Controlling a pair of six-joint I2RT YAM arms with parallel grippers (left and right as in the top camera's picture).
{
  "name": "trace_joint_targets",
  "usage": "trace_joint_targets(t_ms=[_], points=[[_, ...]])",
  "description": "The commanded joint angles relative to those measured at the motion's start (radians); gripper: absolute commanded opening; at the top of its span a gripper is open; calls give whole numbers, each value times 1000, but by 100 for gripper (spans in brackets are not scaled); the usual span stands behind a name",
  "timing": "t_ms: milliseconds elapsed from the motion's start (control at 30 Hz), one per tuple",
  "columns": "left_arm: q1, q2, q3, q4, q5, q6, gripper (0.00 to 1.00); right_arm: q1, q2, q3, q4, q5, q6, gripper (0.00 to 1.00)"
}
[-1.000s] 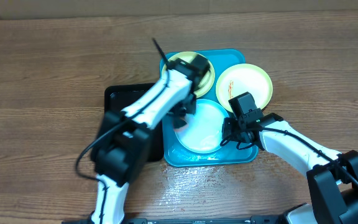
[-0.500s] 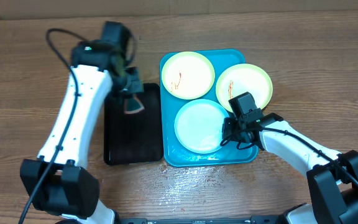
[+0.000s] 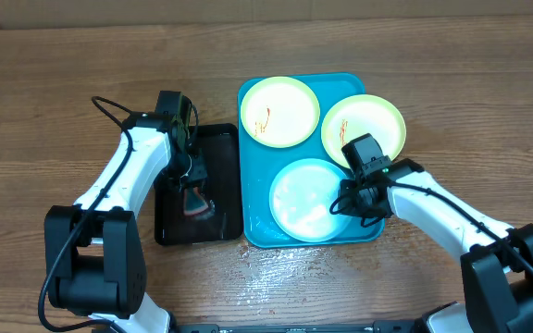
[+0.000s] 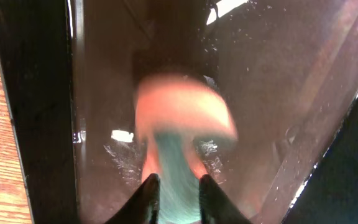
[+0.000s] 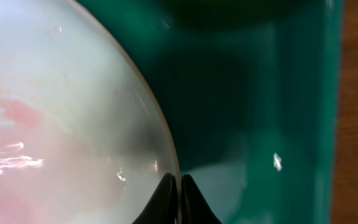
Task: Clean dirty plates on tray and stack at the side
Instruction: 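Return the sponge to the black tray with the left gripper, then lift the white plate with the right gripper and tilt it over the black tray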
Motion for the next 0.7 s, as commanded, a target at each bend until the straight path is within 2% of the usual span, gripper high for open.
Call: trace_joint_targets(t_ms=[0,167,300,467,667], points=[[16,-16,55,-31,18,18,38,-4,1,117,-80,44,-47,4],[72,-43,192,-148,47,21,49,46,-2,340,-257,73,-140,4],[119,-70,326,-246,68,43,55,126,-2,485,-305,183,-151,4],[175,-116,478,-323,159,55,86,267,-2,571,-219,320,-151,4],[209,-179,574,-353,238,70,93,410,27,570,-57,427,-150,4]])
